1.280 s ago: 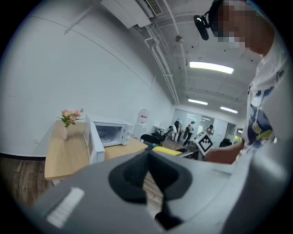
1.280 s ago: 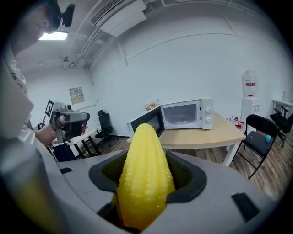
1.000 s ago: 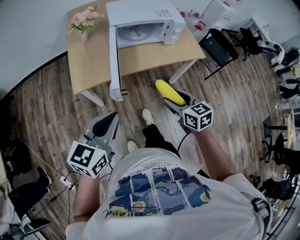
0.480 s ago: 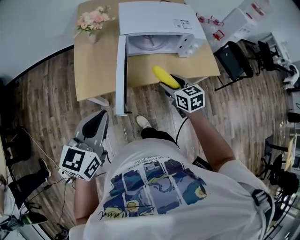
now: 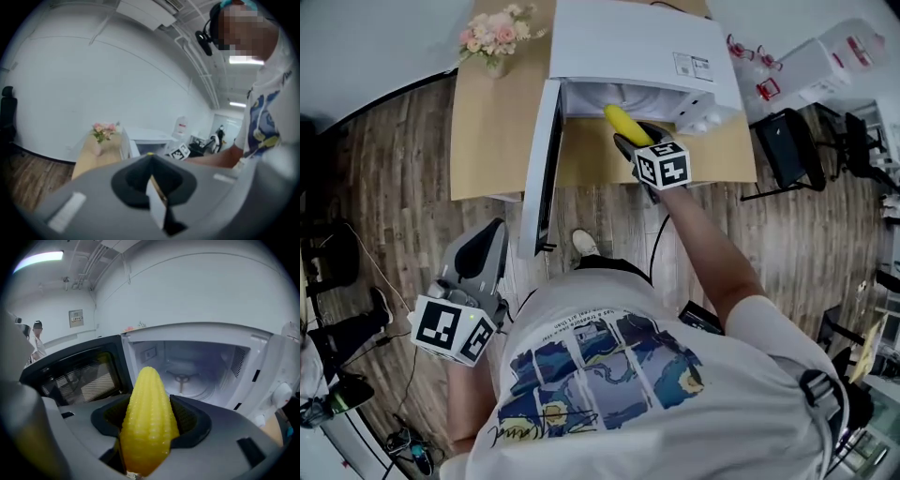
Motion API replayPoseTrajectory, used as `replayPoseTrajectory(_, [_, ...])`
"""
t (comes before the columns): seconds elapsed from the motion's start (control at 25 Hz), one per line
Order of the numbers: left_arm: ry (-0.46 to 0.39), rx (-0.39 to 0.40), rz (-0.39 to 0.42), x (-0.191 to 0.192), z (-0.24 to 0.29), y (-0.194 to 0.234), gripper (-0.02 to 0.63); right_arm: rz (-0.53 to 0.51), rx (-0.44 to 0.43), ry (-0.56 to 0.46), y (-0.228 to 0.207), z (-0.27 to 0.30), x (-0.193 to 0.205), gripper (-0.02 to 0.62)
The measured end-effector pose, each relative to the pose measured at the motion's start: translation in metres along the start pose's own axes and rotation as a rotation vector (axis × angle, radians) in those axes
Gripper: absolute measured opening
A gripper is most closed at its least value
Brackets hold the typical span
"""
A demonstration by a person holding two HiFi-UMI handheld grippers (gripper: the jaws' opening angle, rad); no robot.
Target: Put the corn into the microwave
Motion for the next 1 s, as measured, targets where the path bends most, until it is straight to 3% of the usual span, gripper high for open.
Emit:
replayPoseTrajectory(0.56, [0.011, -0.204, -0.077, 0.002, 0.006, 0.013, 0.009, -0.066, 0.014, 0.024, -0.019, 0.126, -0.037, 0.258])
replayPoseTrajectory(1.0, [0.024, -0.301, -0.134, 0.014, -0.006, 0.02, 0.009, -0.152, 0.093, 0.052, -0.011, 0.175, -0.046, 0.258])
Point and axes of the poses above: the fingertips, and each gripper's own axes: z forward along the fingers, y to its left, x out of its underside, the point moved 2 cm from there along -z, backward along the fingers, and after that the axes turned 8 degrees about x, right-handed, at the moved point
